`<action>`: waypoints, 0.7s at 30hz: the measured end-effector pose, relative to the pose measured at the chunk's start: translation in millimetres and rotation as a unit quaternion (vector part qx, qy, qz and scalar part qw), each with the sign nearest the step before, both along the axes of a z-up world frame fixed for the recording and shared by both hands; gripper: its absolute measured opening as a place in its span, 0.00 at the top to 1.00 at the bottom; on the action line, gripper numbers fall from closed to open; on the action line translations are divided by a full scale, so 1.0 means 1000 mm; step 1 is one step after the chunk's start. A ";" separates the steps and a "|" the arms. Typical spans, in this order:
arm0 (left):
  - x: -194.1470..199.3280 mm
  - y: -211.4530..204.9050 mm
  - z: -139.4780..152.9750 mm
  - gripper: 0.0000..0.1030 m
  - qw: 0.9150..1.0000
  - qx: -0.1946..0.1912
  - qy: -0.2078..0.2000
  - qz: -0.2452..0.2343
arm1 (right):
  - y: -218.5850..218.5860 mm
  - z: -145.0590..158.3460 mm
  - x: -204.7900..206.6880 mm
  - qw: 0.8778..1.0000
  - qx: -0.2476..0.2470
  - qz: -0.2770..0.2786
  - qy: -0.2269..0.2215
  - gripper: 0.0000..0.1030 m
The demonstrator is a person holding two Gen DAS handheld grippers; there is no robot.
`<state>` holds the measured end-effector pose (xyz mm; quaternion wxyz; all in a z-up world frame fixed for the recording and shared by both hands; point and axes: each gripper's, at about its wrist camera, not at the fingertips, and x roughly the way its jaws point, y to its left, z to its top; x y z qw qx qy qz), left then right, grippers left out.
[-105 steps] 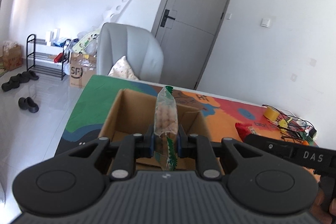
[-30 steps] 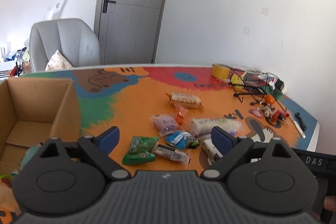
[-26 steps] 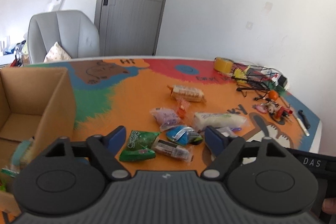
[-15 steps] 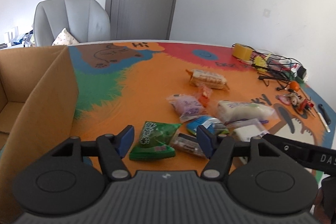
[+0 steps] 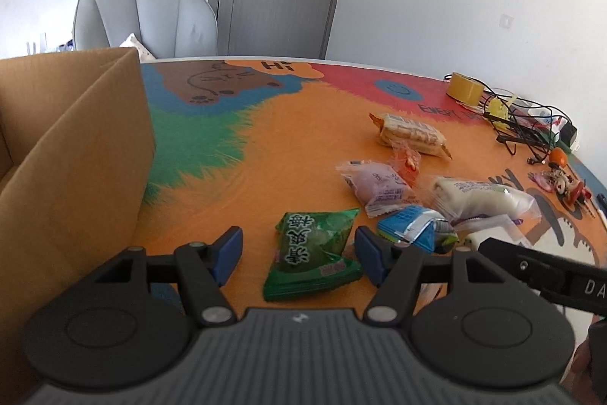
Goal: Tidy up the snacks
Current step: 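Grasp the green snack bag with the left tool while the right tool grasps the white printed pack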
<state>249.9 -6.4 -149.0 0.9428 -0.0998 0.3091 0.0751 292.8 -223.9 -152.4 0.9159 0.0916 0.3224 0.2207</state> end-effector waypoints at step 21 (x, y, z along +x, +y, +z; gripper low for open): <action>-0.021 -0.011 0.014 0.72 0.999 -0.009 -0.016 -0.035 | -0.011 0.005 -0.016 1.000 0.013 -0.008 0.008 0.54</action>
